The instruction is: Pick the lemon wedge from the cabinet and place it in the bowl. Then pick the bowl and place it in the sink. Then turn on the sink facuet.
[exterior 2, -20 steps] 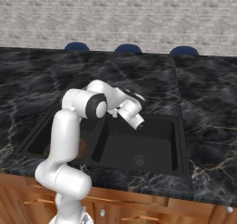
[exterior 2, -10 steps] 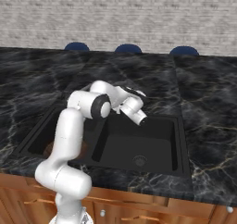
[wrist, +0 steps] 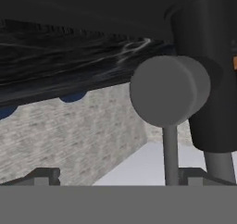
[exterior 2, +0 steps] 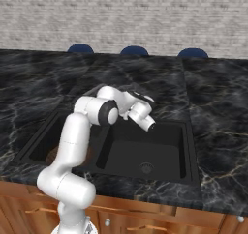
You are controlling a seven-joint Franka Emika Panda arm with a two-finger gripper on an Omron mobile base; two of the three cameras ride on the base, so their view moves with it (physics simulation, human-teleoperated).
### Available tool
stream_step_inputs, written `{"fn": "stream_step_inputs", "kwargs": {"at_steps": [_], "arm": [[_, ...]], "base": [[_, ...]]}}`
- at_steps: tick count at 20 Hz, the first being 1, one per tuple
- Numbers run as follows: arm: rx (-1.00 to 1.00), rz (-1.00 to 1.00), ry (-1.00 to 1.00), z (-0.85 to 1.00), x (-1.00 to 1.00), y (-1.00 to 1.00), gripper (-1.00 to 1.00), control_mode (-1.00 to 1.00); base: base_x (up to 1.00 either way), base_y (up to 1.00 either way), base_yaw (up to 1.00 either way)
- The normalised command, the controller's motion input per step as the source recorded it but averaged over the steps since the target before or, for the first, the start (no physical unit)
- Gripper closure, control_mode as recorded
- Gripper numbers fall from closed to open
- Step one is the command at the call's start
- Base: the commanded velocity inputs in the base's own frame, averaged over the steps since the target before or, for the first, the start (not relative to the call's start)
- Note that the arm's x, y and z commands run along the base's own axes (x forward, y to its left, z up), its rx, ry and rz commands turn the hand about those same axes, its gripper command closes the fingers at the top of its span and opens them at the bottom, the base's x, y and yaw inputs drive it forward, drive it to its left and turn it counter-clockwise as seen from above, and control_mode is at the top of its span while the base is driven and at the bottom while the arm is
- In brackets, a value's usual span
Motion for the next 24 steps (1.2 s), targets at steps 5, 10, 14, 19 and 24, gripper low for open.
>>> {"fn": "stream_step_inputs", "kwargs": {"at_steps": [5,10,14,19,24], "arm": [[0.00,-0.01,0.00,-0.11,0.00,-0.22,1.00,-1.00],[0.02,-0.10,0.09,0.00,0.17,-0.52,1.00,-1.00],[0.00,-0.16,0.14,-0.01,0.19,-0.57,1.00,-1.00],[0.00,-0.21,0.15,-0.09,0.14,-0.88,1.00,-1.00],[0.00,-0.21,0.15,-0.09,0.10,-0.98,1.00,-1.00]], "base": [[0.00,0.00,0.00],[0.00,0.00,0.00],[0.00,0.00,0.00],[0.00,0.00,0.00],[0.00,0.00,0.00]]}}
